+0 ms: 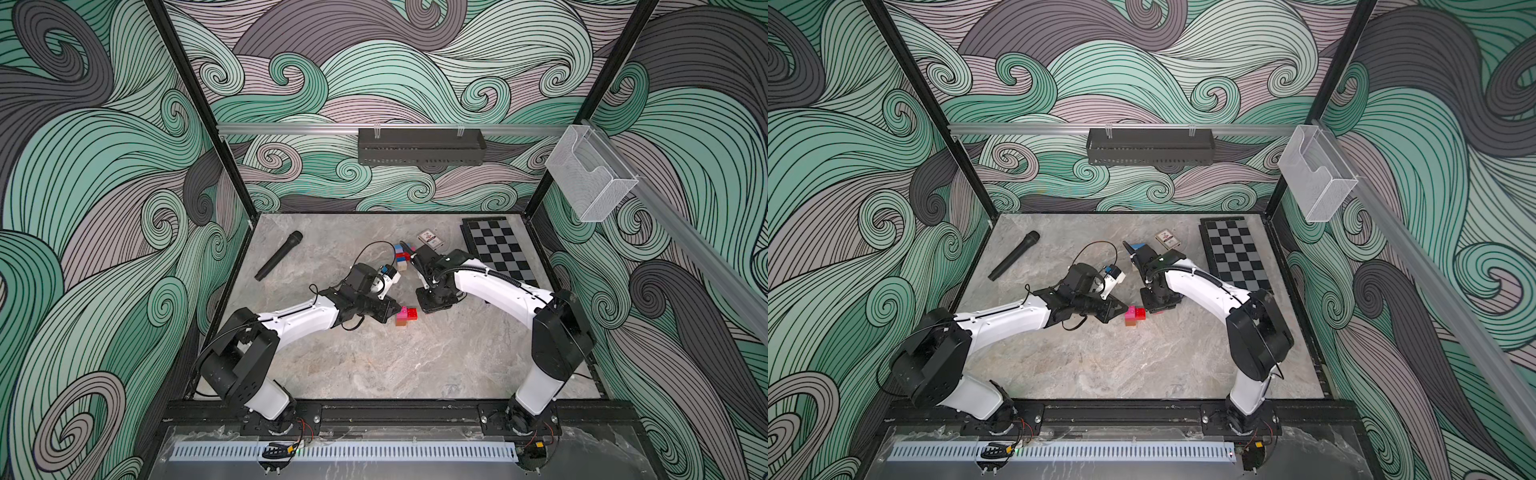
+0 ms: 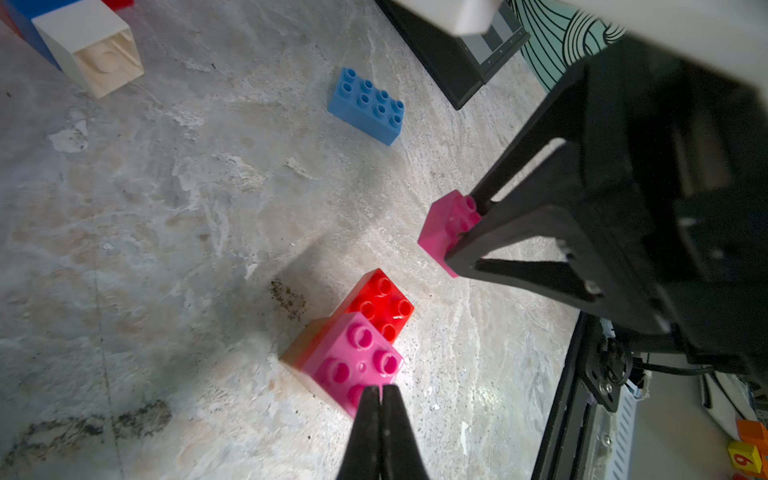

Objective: Assemble the letter p with lego
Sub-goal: Assemble the lego brick with the lego brick.

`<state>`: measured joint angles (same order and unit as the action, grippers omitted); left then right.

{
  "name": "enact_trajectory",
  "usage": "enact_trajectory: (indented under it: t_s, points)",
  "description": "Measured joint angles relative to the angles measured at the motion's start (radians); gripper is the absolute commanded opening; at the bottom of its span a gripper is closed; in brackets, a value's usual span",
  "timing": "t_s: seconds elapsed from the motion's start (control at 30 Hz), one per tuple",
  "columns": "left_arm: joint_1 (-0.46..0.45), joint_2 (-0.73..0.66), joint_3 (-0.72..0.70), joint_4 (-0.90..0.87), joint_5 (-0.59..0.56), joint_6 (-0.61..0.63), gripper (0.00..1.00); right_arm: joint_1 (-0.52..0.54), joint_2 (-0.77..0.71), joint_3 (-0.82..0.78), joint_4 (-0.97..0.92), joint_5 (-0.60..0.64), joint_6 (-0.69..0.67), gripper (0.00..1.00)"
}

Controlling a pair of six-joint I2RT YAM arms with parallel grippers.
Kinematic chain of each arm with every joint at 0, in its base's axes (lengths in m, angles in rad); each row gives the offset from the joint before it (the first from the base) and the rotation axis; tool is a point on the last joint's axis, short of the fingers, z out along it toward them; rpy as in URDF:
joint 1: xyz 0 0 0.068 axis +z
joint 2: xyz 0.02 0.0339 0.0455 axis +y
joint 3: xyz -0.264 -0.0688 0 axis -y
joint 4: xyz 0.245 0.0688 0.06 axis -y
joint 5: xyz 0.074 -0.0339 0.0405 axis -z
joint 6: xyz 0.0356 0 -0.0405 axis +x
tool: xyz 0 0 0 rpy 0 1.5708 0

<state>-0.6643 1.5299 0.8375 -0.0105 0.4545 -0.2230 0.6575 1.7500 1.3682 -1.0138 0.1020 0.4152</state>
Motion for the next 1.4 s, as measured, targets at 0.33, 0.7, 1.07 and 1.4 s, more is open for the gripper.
enact_trajectory:
  t_s: [0.33, 0.7, 1.07, 1.4]
  points:
    - [-0.002, 0.03, 0.0, 0.008, 0.016, 0.006, 0.0, 0.011, 0.028, 0.041, 0.0, -0.014, 0.026, 0.24]
    - [-0.005, 0.05, 0.017, 0.013, 0.027, 0.007, 0.0, 0.029, 0.049, 0.06, 0.002, -0.027, 0.043, 0.24]
    - [-0.005, 0.053, 0.017, 0.018, 0.028, 0.002, 0.0, 0.049, 0.091, 0.105, -0.01, -0.022, 0.069, 0.23]
    - [-0.005, 0.058, 0.017, 0.028, 0.029, -0.007, 0.0, 0.056, 0.107, 0.117, -0.029, 0.002, 0.088, 0.23]
